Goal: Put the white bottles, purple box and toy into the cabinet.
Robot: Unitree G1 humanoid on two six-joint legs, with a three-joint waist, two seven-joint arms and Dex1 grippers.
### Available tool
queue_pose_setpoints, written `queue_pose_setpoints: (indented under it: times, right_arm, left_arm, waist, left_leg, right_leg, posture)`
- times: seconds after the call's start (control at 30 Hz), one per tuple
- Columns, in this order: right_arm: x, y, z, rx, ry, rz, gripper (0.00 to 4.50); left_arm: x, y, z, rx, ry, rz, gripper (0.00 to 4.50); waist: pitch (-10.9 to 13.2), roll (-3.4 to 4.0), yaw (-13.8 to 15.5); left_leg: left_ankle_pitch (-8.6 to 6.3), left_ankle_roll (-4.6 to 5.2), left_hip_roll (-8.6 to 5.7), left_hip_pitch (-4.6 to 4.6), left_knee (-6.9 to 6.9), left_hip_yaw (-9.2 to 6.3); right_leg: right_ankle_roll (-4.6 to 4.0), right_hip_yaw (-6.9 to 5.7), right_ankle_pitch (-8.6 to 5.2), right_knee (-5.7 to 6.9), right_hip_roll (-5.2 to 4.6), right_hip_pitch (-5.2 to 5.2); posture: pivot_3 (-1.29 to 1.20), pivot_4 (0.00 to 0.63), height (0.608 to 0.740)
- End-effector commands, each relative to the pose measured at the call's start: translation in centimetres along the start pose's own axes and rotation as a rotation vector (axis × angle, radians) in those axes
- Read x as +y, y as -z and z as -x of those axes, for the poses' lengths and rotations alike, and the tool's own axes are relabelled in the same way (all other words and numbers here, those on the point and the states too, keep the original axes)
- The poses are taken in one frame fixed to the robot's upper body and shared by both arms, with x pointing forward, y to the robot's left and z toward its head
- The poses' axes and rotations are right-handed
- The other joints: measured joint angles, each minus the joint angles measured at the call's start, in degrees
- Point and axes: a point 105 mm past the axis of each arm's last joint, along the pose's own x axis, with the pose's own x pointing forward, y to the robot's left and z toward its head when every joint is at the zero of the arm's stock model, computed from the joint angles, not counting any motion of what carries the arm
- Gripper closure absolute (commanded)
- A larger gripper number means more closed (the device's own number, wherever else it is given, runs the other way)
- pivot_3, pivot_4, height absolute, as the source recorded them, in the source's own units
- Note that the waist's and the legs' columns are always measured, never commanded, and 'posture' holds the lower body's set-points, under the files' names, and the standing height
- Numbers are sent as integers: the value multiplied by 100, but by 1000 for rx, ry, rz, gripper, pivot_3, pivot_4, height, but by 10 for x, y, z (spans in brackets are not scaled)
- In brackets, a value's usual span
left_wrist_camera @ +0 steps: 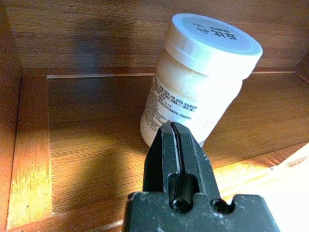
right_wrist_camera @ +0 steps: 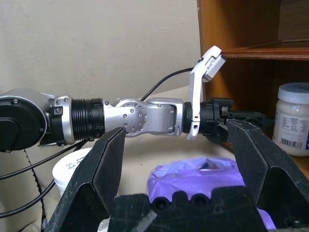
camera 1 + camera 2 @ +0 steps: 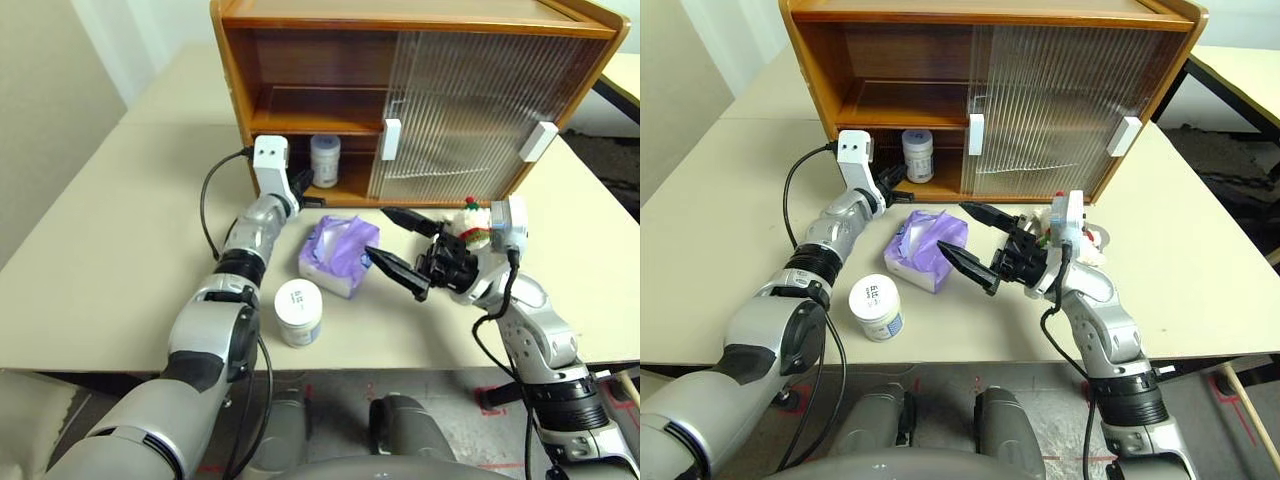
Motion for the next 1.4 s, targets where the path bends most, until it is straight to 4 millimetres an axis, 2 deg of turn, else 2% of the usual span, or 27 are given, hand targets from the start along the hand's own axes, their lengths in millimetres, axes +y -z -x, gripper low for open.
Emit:
queue_pose_setpoints:
  times: [0.03, 0.27, 0.47, 0.63, 0.8, 0.97, 1.23, 1.4]
  right_arm:
    - [0, -1, -1, 3, -5, 7, 0]
    - [2, 2, -2, 6, -11, 4, 0]
    - [2, 2, -3, 6, -15, 7, 0]
    - [2, 1, -3, 3, -18, 10, 0]
    - [2, 0, -3, -1, -20, 12, 0]
    - [2, 1, -2, 0, -18, 13, 0]
    - [3, 1, -3, -1, -21, 15, 0]
    - [2, 0, -2, 1, -20, 17, 0]
  left_arm:
    - [-27, -6, -9, 21, 92, -83, 4480]
    - [-23, -7, -8, -5, 55, -96, 4480]
    - [-10, -20, -4, -84, -7, -39, 4480]
    - [-11, -30, -6, -127, -19, 32, 4480]
    - [-16, -37, -9, -144, -17, 27, 4480]
    - [-27, -35, -11, -144, 6, -11, 4480]
    - [-28, -25, -12, -113, 4, 17, 4480]
    - [-37, -21, -14, -88, 43, 27, 4480]
  waist:
    - [0, 0, 17]
    - [0, 0, 88]
    - [0, 1, 82]
    - [1, 2, 48]
    - [2, 2, -34]
    - [2, 2, -50]
    - [2, 2, -210]
    - [3, 4, -213]
  left_leg:
    - [1, 1, -1, -3, 0, 0]
    - [6, 11, -2, -43, 0, -1]
    - [10, 17, -5, -61, 0, -3]
    - [10, 17, -5, -62, 0, -3]
    - [11, 19, -5, -62, 0, -4]
    - [16, 24, -7, -62, 0, -3]
    - [27, 43, -8, -63, 0, -5]
    - [26, 42, -7, -65, -1, -5]
  right_leg:
    - [2, -2, 1, -3, -3, 0]
    - [-14, -33, 13, -13, -30, -20]
    - [-14, -53, 19, -25, -47, -26]
    - [-16, -66, 21, -28, -52, -26]
    - [-16, -68, 21, -28, -52, -26]
    - [-14, -70, 22, -29, -53, -25]
    - [-13, -68, 21, -31, -53, -25]
    - [-12, -68, 21, -33, -53, -27]
  posture:
    - [44, 67, 740]
    - [49, 65, 740]
    - [46, 64, 740]
    - [43, 63, 740]
    - [34, 62, 740]
    - [27, 60, 740]
    - [24, 57, 740]
    - [21, 57, 740]
